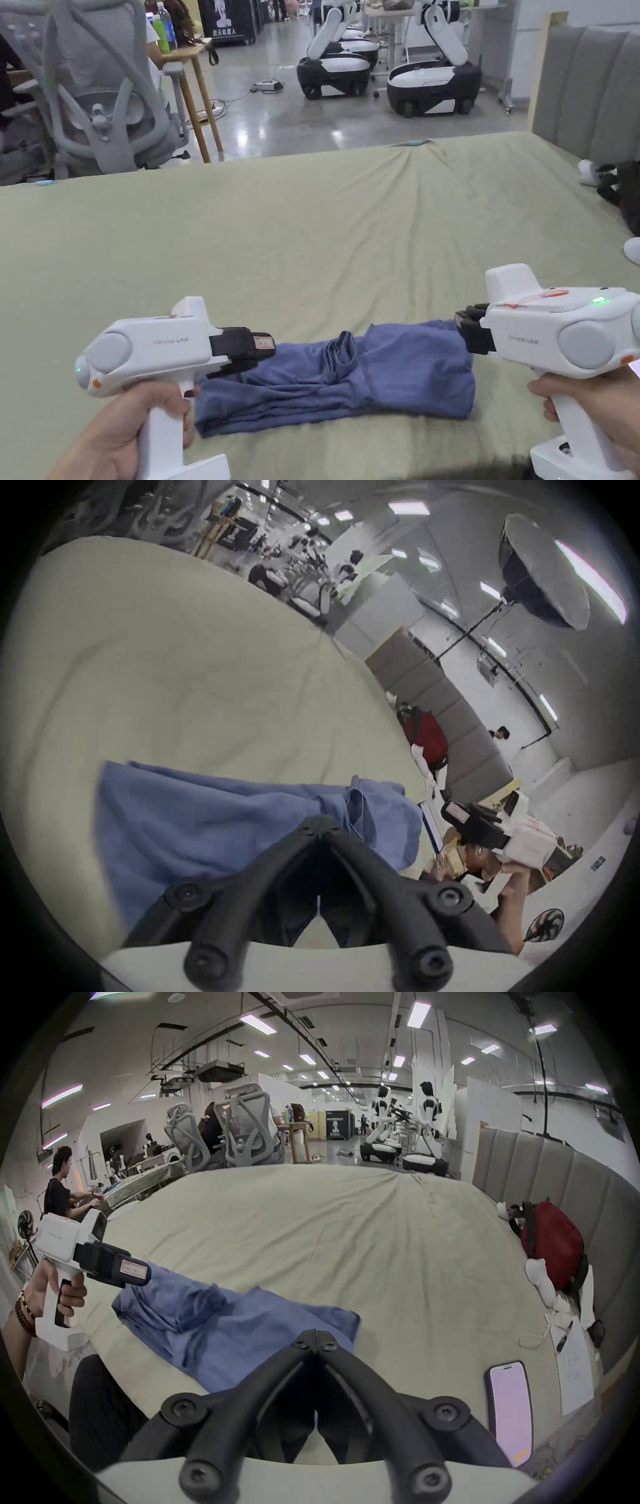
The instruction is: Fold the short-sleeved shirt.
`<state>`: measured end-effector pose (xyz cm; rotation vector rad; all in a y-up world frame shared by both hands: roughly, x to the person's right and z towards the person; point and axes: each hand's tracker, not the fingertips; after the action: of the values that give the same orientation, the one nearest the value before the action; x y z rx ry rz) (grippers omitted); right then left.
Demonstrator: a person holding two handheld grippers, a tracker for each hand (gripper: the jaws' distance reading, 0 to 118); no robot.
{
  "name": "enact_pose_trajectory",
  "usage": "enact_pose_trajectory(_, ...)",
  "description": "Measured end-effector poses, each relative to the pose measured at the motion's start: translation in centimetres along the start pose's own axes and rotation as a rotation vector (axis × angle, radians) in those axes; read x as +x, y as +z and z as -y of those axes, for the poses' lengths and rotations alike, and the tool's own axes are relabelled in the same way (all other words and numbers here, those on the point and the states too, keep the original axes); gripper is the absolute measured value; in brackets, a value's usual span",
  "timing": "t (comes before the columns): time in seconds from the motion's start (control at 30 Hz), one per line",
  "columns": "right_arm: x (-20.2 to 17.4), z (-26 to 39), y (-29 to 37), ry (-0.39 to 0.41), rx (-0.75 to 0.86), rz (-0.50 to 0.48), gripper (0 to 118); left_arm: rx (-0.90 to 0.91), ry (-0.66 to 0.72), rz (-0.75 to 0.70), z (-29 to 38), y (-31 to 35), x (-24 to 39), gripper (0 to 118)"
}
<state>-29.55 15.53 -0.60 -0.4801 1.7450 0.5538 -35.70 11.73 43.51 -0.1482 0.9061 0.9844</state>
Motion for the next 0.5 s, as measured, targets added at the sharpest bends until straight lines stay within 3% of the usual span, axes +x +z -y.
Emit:
enact_pose_trajectory(0.2, -2.1, -0.3, -0.6, 0.021, 0.010, -0.054, 0, 0.043, 0.052, -0.086, -0.3, 4.7, -3.1, 0)
enact_pose_trajectory(0.23, -2.3, -0.2, -0.7, 0.024, 0.006, -0.059, 0, 0.051, 0.063, -0.092, -0.2, 5.1, -3.4, 7)
enact_pose_trajectory(0.27, -2.4, -0.2, -0.7, 0.024, 0.004, -0.060, 0, 0.060, 0.083, -0.093, 0.3, 5.3, -2.7, 24)
enact_pose_trajectory(0.3, -2.9, 0.1, -0.2, 0.026, -0.003, -0.060, 0, 0.071, 0.099, -0.078, 0.5, 5.4, -3.0, 65)
enact_pose_trajectory(0.33, -2.9, 0.2, -0.2, 0.027, -0.009, -0.061, 0, 0.082, 0.111, -0.056, 0.7, 5.3, -3.2, 97)
enact_pose_trajectory(0.37, -2.9, 0.3, -0.2, 0.028, -0.010, -0.062, 0, 0.080, 0.125, -0.041, 1.0, 5.2, -2.9, 118)
enact_pose_trajectory(0.4, -2.8, 0.4, -0.2, 0.028, -0.011, -0.063, 0, 0.094, 0.137, -0.020, 0.9, 5.0, -2.9, 112)
enact_pose_trajectory(0.5, -2.4, 0.6, 0.0, 0.029, -0.016, -0.063, 0, 0.042, 0.195, -0.070, 0.6, 3.9, -4.5, 114)
